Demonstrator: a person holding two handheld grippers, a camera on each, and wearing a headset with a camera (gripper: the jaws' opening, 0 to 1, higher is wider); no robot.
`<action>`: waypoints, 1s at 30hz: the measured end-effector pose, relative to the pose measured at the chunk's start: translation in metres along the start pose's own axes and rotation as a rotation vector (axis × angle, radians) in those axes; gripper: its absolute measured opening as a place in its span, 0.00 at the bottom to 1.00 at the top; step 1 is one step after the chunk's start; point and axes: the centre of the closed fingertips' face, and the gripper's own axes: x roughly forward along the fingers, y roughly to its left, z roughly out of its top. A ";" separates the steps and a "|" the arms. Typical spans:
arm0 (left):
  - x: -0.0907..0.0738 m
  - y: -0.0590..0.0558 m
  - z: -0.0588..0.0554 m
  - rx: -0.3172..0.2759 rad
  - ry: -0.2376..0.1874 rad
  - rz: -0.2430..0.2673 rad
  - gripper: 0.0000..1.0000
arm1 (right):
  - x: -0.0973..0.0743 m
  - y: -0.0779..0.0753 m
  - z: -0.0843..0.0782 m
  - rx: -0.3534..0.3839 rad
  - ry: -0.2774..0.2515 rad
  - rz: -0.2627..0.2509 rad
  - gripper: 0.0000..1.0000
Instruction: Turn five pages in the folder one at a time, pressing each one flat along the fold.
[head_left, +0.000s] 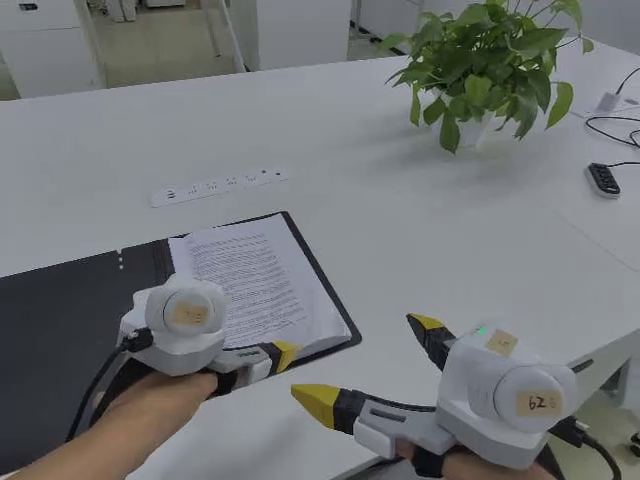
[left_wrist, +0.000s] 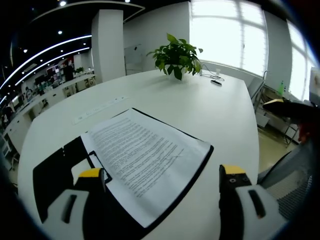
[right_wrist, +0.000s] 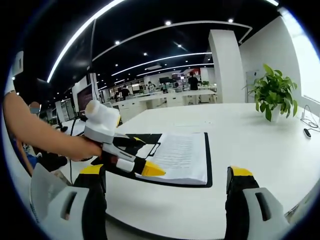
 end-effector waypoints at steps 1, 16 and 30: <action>0.003 -0.001 0.001 -0.002 0.001 -0.003 0.95 | 0.000 0.000 0.000 0.000 0.002 0.000 1.00; 0.045 -0.002 -0.008 -0.037 0.039 0.011 0.89 | 0.002 -0.004 -0.001 0.008 0.011 -0.022 1.00; 0.068 0.002 -0.012 -0.116 0.039 0.048 0.79 | 0.006 -0.011 -0.003 0.023 0.023 -0.039 1.00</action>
